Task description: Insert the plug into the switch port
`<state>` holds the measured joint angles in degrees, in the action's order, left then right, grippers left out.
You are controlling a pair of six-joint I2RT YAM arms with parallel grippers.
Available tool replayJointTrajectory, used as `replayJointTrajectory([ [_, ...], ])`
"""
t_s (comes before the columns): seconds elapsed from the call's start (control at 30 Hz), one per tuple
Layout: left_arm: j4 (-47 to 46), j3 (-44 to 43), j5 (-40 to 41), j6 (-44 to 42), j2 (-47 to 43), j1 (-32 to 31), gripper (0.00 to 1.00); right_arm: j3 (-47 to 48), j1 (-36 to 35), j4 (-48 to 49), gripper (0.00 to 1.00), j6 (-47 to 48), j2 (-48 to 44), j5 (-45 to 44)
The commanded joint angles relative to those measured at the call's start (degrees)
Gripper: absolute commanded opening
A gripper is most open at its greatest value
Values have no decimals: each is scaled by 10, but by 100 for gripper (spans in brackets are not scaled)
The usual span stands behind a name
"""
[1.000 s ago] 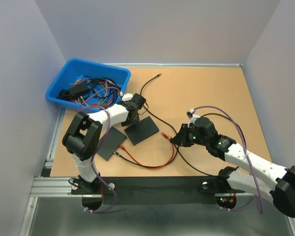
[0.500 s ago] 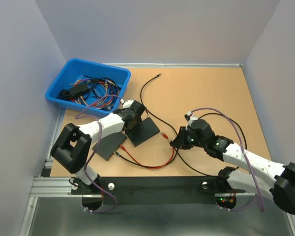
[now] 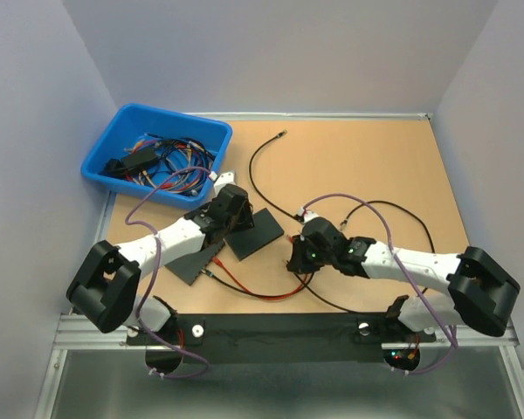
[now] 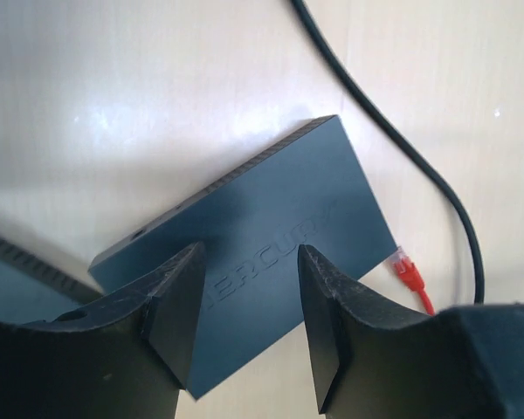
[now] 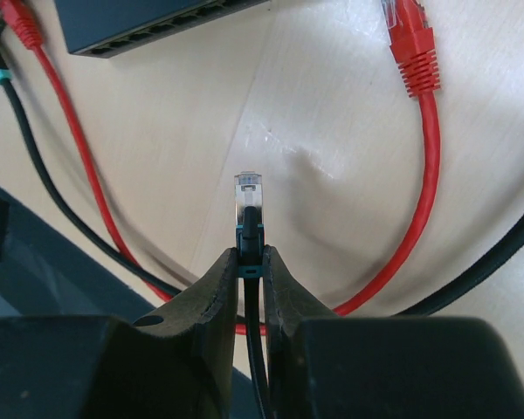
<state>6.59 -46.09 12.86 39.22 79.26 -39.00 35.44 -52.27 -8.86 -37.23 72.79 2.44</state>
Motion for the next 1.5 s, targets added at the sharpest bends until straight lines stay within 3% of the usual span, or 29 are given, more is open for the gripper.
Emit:
replayJointTrajectory([
  [0.0, -127, 36, -9, -30, -12, 3, 58, 28, -13, 43, 0, 19, 29, -42],
  [0.03, -141, 42, -87, -74, -14, 3, 57, 28, -14, 46, 0, 19, 35, -46],
  [0.17, -203, 68, -102, -86, -13, 8, 57, 23, -14, 67, 0, 23, 44, -55],
  [0.43, -233, 79, -143, -110, 19, 66, 57, 24, -14, 103, 1, 30, 79, -40],
  [0.73, -156, 31, -185, -131, 92, 96, 58, 26, -15, 111, 0, 30, 93, -39],
  [1.1, -87, 56, -187, -41, 37, 96, 58, 28, -15, 111, 1, 38, 92, -52],
  [1.47, -95, 69, -187, -46, 40, 89, 58, 68, -15, 119, 0, 67, 139, -61],
])
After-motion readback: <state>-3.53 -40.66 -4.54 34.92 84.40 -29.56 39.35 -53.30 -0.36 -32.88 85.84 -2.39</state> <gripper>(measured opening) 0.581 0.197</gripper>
